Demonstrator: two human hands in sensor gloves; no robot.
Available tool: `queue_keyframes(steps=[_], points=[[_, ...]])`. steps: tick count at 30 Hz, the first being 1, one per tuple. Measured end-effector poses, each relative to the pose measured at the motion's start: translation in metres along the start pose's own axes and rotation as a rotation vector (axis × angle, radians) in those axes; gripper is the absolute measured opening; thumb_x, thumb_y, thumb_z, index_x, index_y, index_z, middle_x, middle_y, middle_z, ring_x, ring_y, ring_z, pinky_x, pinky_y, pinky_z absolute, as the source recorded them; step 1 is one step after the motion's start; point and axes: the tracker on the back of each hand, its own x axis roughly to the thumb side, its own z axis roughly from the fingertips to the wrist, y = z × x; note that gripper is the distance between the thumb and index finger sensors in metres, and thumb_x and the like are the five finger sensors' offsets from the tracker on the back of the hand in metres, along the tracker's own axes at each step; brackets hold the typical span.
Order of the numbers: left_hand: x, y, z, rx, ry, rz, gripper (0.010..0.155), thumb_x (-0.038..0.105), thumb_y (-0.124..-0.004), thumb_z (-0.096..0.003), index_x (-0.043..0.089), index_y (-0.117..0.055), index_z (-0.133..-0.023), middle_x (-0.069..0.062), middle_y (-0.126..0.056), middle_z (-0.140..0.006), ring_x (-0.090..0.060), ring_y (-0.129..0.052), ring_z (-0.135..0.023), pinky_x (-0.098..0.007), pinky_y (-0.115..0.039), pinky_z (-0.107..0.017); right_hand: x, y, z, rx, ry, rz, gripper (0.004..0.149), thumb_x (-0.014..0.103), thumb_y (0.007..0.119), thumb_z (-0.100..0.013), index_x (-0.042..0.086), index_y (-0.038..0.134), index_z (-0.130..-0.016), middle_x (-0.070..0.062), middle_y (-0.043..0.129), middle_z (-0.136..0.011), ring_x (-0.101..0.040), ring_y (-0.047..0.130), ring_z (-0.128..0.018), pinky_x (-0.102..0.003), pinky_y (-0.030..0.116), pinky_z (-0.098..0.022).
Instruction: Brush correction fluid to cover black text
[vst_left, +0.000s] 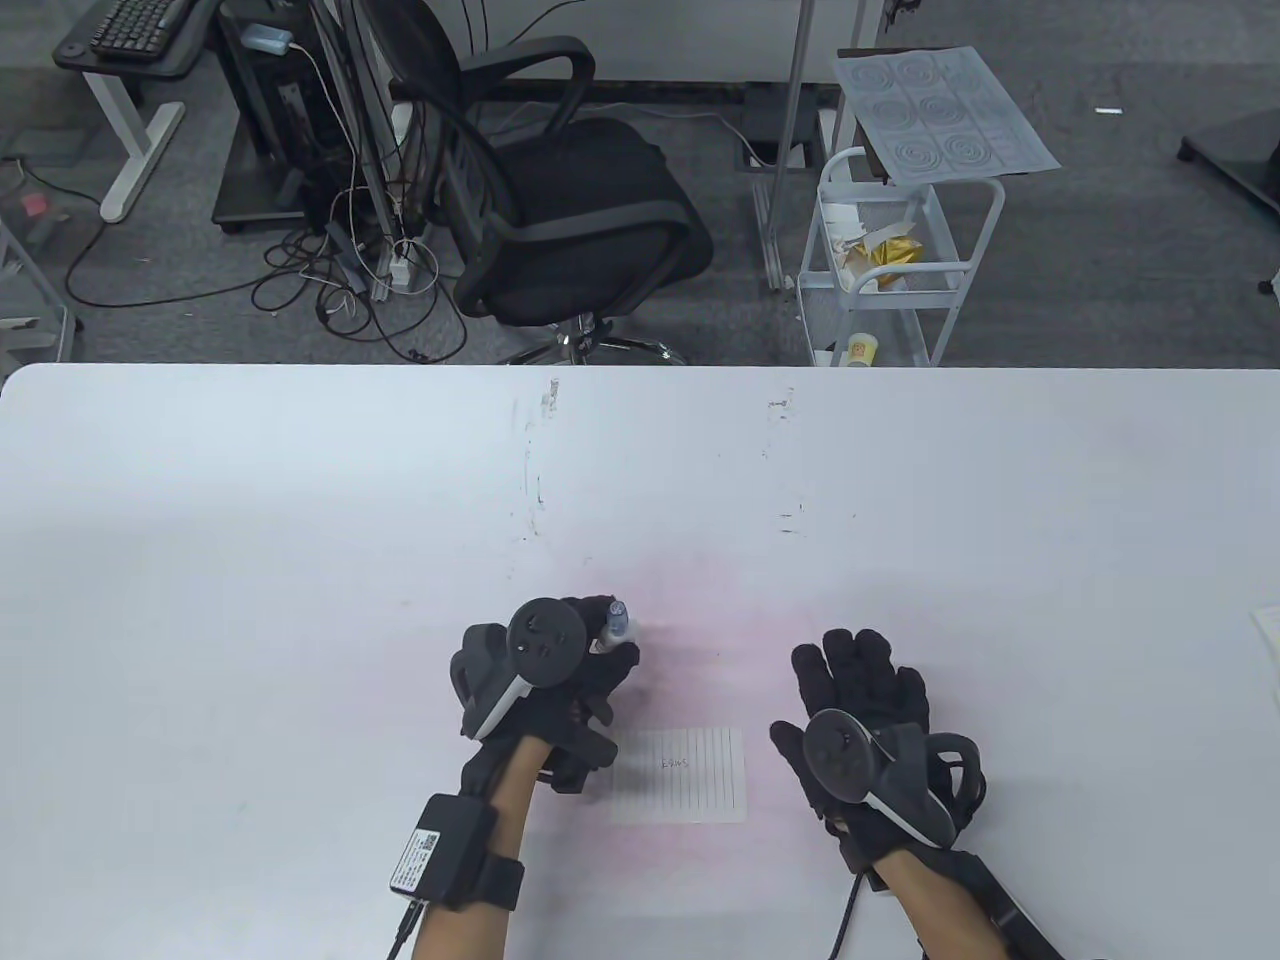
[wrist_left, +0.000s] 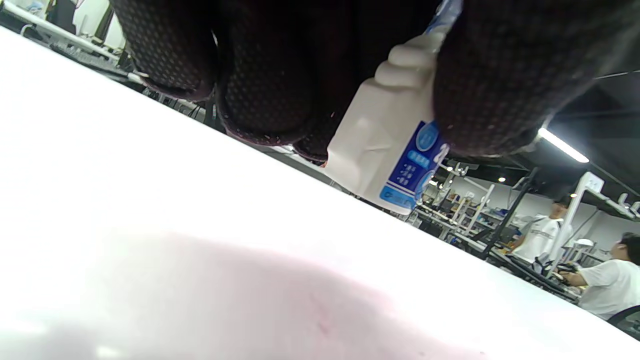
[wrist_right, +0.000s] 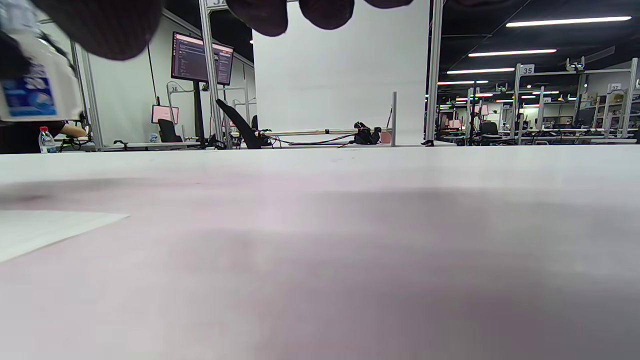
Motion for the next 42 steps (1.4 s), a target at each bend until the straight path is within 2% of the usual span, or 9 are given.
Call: queue_keyframes(steps=[5,12,25,29,34,39,42], points=[[0.002,0.017,0.027,0.041,-0.059,-0.007,0.058,0.053,-0.094,-0.0329,0.027,-0.084,-0.084,-0.003,-0.098,-0.078,-0.021,-0.100,-0.059,-0.046,-0.080,-0.059,-0.001,-0.001,0.001,-0.002,0.000,0.000,0.075,0.062,0.067,-0.041,0.029,0.041,-0.103,-0.002,0.032,-0.109,-0.038,0.031,-0.104,-0.065,0.040,-0.069],[0.007,0.016,0.054,0.031,-0.135,-0.004,0.058,0.052,-0.094,-0.0326,0.026,-0.085,-0.084,-0.004,-0.098,-0.077,-0.019,-0.103,-0.055,-0.044,-0.084,-0.056,-0.001,-0.002,0.001,0.004,-0.002,0.012,0.075,0.063,0.067,-0.041,0.030,0.041,-0.103,-0.002,0.032,-0.109,-0.038,0.031,-0.104,-0.065,0.040,-0.069],[0.015,0.001,0.067,-0.055,-0.197,0.019,0.059,0.052,-0.095,-0.0321,0.025,-0.086,-0.083,-0.005,-0.098,-0.076,-0.018,-0.105,-0.054,-0.044,-0.085,-0.054,0.001,-0.005,0.003,-0.021,-0.028,-0.022,0.074,0.062,0.067,-0.040,0.029,0.044,-0.103,-0.003,0.035,-0.109,-0.040,0.035,-0.103,-0.065,0.043,-0.068],[0.019,-0.003,0.066,-0.073,-0.213,0.023,0.059,0.052,-0.095,-0.0320,0.025,-0.086,-0.083,-0.005,-0.099,-0.076,-0.018,-0.105,-0.054,-0.044,-0.086,-0.054,0.009,-0.012,0.003,-0.071,-0.079,-0.103,0.074,0.063,0.069,-0.040,0.028,0.048,-0.102,-0.003,0.041,-0.108,-0.041,0.043,-0.102,-0.064,0.047,-0.067],[0.031,-0.012,0.068,-0.104,-0.247,0.035,0.058,0.052,-0.095,-0.0321,0.025,-0.086,-0.083,-0.005,-0.099,-0.075,-0.018,-0.105,-0.053,-0.044,-0.086,-0.053,0.032,-0.022,0.008,-0.145,-0.198,-0.290,0.073,0.063,0.072,-0.038,0.026,0.056,-0.099,-0.003,0.053,-0.103,-0.041,0.060,-0.096,-0.062,0.056,-0.064],[0.046,-0.022,0.072,-0.127,-0.290,0.012,0.059,0.052,-0.095,-0.0317,0.024,-0.086,-0.083,-0.005,-0.099,-0.075,-0.018,-0.105,-0.052,-0.044,-0.086,-0.053,0.050,-0.030,0.016,-0.172,-0.286,-0.444,0.070,0.066,0.075,-0.036,0.027,0.066,-0.093,-0.001,0.066,-0.097,-0.038,0.079,-0.085,-0.057,0.066,-0.060],[0.052,-0.026,0.074,-0.130,-0.308,0.000,0.059,0.053,-0.095,-0.0314,0.024,-0.087,-0.082,-0.005,-0.100,-0.073,-0.018,-0.107,-0.050,-0.043,-0.088,-0.050,0.055,-0.030,0.019,-0.190,-0.286,-0.497,0.067,0.067,0.076,-0.035,0.026,0.073,-0.087,-0.001,0.074,-0.091,-0.036,0.087,-0.076,-0.055,0.070,-0.057]])
